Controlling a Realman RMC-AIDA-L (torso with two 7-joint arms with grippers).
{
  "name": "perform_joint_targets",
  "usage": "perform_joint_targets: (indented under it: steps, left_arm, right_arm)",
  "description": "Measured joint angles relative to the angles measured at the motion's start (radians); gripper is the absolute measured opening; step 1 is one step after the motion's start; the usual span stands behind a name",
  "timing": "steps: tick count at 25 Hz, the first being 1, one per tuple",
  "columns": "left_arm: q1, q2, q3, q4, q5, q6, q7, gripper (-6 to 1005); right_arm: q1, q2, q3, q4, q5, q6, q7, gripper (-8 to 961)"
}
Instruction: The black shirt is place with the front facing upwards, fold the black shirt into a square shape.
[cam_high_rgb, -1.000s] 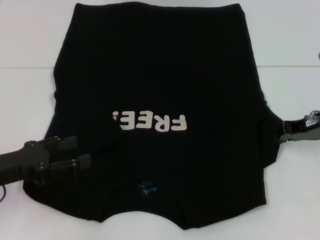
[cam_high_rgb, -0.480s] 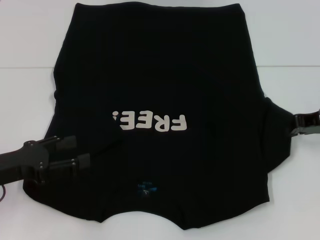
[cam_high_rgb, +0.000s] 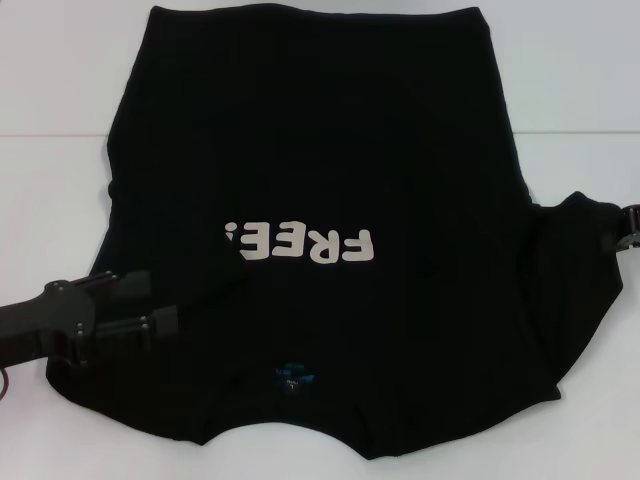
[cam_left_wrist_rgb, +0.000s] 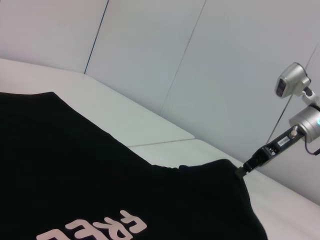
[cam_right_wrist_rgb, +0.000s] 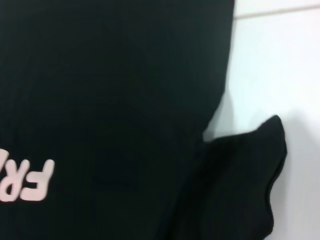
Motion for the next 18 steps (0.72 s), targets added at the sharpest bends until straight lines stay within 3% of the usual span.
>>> perform_joint_targets:
  steps: [9,18]
  left_arm:
    - [0.000,-0.001,-0.001,0.003,0.021,0.000,-0.006,846]
    - [0.000,-0.002,-0.003,0.003,0.021,0.000,-0.007,847]
  right_arm:
    - [-0.009,-0.004,0.027,-0.023,0.053,-0.036,-0.051,13]
    - [0.065,0.025,-0.020,-0.021,0.057,-0.044,-0.110,12]
